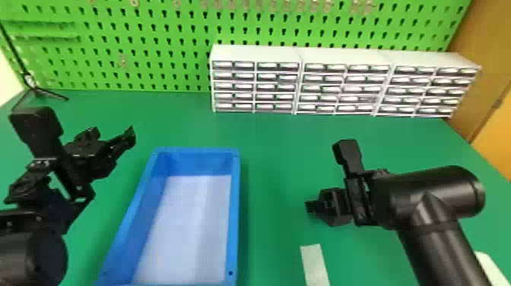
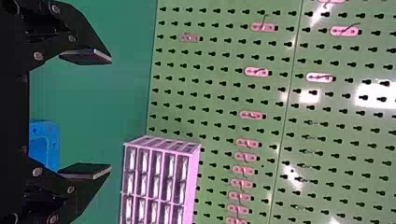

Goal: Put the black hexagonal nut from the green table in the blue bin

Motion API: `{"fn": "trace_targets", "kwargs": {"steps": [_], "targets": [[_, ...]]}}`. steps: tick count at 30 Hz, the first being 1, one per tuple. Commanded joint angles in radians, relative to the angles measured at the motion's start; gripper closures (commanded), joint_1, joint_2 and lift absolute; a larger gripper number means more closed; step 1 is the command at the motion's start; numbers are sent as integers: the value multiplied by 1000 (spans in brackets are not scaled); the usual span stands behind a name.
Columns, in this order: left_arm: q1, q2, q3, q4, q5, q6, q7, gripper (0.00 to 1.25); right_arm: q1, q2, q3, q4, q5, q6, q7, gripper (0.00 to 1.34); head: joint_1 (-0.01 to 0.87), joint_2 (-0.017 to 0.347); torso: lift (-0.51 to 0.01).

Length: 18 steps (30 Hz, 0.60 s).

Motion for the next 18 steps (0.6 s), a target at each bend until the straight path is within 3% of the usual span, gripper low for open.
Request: {"fn": "trace_targets", "kwargs": {"steps": [1, 6, 12, 18], "targets": [[0, 0, -1, 0, 0, 0, 0, 430, 1, 0, 2, 6, -2, -4, 0, 525, 692, 8, -97], [0, 0, -1, 0, 0, 0, 0, 430, 1, 0, 3, 5, -2, -4, 0, 545, 692, 8, -97], [0, 0, 1, 0, 1, 0, 0, 430, 4, 2, 7, 3, -3, -25, 0, 871, 692, 8, -97], [3, 2, 1, 0, 3, 0, 0, 430, 11, 3, 7, 0, -2, -40, 0, 993, 692, 8, -97]]}}
